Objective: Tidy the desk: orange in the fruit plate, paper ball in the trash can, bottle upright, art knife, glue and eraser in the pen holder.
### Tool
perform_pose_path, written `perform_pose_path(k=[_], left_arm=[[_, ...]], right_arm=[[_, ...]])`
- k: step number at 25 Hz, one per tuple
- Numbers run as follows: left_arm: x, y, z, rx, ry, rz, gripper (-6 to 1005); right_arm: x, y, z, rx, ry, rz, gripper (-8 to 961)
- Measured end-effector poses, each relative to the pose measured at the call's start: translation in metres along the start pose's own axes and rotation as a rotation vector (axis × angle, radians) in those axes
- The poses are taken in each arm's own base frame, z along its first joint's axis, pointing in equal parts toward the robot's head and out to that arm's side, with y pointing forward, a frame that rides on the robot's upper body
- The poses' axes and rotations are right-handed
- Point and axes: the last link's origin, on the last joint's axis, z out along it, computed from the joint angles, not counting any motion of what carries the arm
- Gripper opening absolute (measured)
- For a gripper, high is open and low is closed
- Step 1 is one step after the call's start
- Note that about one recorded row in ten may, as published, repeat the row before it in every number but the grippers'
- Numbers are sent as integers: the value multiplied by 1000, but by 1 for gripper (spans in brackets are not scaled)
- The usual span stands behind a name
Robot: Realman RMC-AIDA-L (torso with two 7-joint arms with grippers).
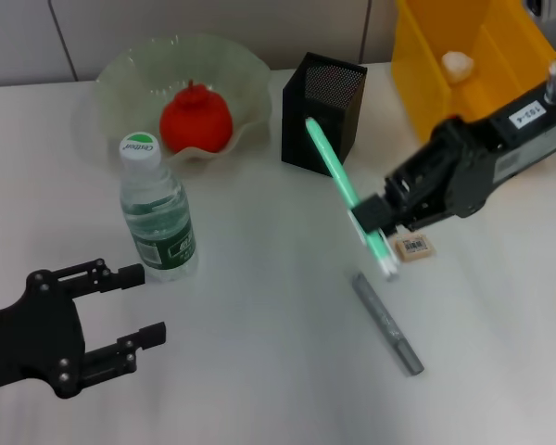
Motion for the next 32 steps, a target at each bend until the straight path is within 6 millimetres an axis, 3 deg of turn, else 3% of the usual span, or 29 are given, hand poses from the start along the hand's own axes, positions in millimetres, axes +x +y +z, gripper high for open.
perform_pose_path(k=[9,20,23,25,32], left_arm=[[-12,5,2,107,118,102,551],[-13,12,-2,128,165,131,545],[-10,11,-2,116,171,108,543],[6,3,-3,61,163,30,542],[35,-4,-4,-25,124,-38,538]], right_arm=[[22,-27,12,-248,-185,178,192],[27,-34,27,-272,-230,158,198],[26,-33,26,-236,-242,58,199],[25,-32,21,-188,-238,-8,200],[8,-20,4,223,-136,-258,204]])
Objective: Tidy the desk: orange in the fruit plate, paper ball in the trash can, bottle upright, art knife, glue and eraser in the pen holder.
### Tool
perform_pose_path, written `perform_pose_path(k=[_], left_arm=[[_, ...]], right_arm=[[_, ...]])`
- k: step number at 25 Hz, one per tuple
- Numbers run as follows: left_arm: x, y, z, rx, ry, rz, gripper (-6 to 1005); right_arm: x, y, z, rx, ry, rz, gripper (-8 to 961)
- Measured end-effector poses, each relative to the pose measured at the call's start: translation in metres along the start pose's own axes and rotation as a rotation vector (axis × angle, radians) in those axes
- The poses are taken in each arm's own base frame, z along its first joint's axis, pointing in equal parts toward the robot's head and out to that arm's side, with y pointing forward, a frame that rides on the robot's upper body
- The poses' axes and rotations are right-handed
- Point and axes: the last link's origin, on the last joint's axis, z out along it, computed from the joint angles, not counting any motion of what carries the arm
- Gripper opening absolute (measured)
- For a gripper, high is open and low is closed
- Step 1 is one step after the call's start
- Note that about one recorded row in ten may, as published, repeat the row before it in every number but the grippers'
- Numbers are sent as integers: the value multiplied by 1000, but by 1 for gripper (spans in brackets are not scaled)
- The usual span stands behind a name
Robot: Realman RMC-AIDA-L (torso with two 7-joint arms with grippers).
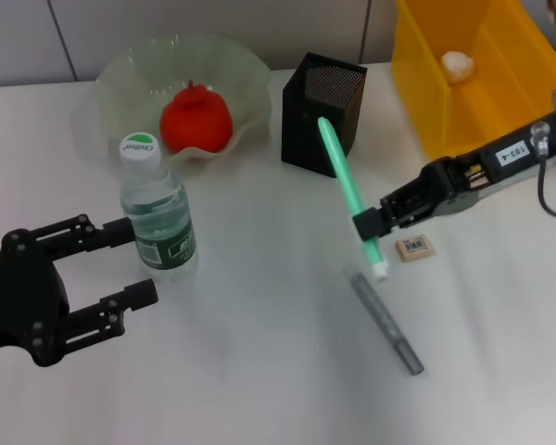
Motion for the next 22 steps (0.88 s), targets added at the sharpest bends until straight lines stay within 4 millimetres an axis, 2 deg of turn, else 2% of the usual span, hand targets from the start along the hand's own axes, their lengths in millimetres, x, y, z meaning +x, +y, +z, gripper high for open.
perform_pose_path(k=[2,3,6,7,8,9,11,12,13,17,22], left_arm=[[8,-2,3,-30,-33,-36,537],[8,-2,3,-30,-33,-36,537],[19,-4,9,-61,-80,-72,535],[22,-5,11,-71,-100,-84,535],[22,-5,11,-71,-100,-84,534],[24,-5,11,-76,-109,-90,534],[29,-4,13,-89,-120,-104,532],[32,-4,13,-99,-124,-116,532],[32,-4,13,-99,-124,-116,531],[35,-3,10,-103,-126,-156,529],[39,-6,1,-85,-134,-200,527]], right_arm=[[-17,13,-4,134,68,-147,205],[-17,13,-4,134,68,-147,205],[-34,31,-4,245,133,-291,207],[-46,45,-2,322,196,-390,207],[-46,45,-2,322,196,-390,207],[-52,53,-1,368,232,-443,208],[-61,67,2,478,305,-549,209],[-68,77,8,586,367,-657,209],[-68,77,8,586,367,-657,210],[-69,94,32,775,471,-919,212],[-67,99,42,844,495,-1080,214]])
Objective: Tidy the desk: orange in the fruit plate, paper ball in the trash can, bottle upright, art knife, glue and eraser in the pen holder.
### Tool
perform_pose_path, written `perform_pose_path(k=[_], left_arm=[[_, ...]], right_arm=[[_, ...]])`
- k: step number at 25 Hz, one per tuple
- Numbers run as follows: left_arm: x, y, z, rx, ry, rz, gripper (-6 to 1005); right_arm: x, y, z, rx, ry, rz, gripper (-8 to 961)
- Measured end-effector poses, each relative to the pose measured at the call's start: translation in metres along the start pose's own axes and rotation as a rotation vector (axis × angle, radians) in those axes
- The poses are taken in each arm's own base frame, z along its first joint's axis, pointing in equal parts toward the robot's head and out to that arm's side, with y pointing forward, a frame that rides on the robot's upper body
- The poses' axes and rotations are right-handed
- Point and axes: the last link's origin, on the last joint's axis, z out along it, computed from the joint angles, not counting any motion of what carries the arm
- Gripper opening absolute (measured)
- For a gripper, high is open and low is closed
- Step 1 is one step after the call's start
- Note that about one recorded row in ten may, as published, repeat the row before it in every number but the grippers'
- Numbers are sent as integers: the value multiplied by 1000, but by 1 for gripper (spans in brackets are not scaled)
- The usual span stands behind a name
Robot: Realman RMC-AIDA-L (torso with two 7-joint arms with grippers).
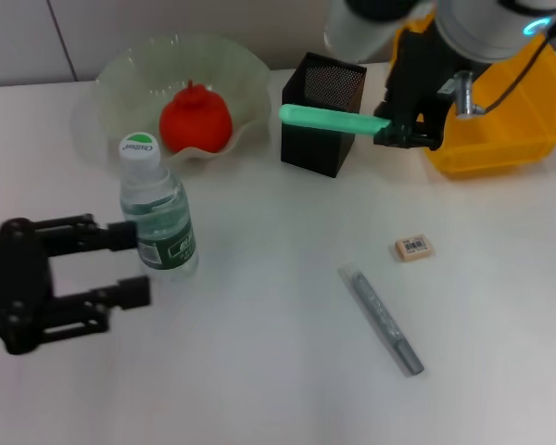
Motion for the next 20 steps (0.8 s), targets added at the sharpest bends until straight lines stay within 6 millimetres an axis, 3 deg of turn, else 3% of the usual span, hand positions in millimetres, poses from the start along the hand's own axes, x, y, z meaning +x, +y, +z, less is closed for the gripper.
perform_pose_path(k=[12,20], left_arm=[[6,-16,-51,75,54,-114,520],[17,-36,-58,50,31,-173,516]], right_arm=[[17,35,-22,170,-79,-261,220],[19,47,-20,199,-92,-383,224]])
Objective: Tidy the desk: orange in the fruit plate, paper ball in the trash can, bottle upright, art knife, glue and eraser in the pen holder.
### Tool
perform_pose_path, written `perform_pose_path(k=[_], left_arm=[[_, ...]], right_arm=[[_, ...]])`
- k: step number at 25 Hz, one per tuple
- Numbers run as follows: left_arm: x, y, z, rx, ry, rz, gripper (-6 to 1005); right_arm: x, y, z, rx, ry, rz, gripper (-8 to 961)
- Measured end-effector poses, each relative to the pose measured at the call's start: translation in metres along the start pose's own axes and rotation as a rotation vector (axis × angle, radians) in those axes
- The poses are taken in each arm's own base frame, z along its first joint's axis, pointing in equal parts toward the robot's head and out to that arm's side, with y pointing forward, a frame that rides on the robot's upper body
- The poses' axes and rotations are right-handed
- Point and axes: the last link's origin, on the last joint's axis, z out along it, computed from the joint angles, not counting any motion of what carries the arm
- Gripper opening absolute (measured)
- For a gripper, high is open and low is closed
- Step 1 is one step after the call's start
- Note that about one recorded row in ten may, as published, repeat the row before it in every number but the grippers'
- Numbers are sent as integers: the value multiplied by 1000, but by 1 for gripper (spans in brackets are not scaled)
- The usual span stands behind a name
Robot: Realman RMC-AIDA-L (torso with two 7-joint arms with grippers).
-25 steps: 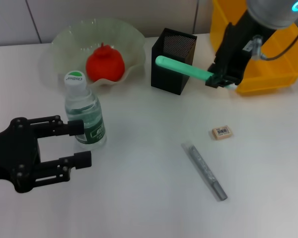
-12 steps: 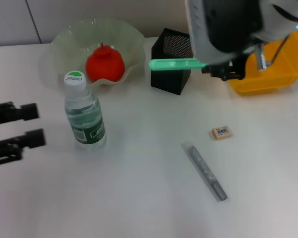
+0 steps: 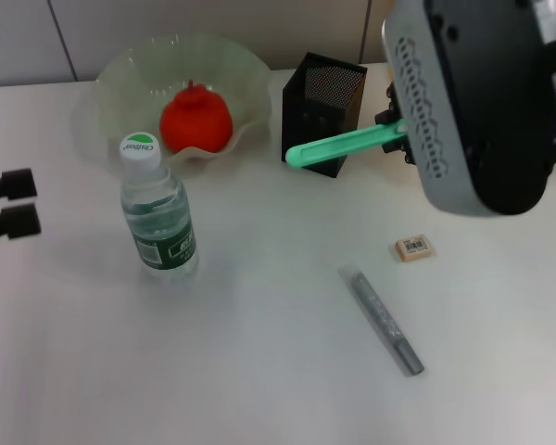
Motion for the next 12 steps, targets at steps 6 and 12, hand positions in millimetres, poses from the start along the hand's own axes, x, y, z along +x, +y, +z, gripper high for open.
perform_pose_path(k=[6,12], left_arm=[[13,-6,9,-7,-7,17,513],[8,-2,14,-11,-9,51,510]], right_arm=[[2,-4,6,10,-18,43,227],[21,-17,23,-108,-51,387,230]])
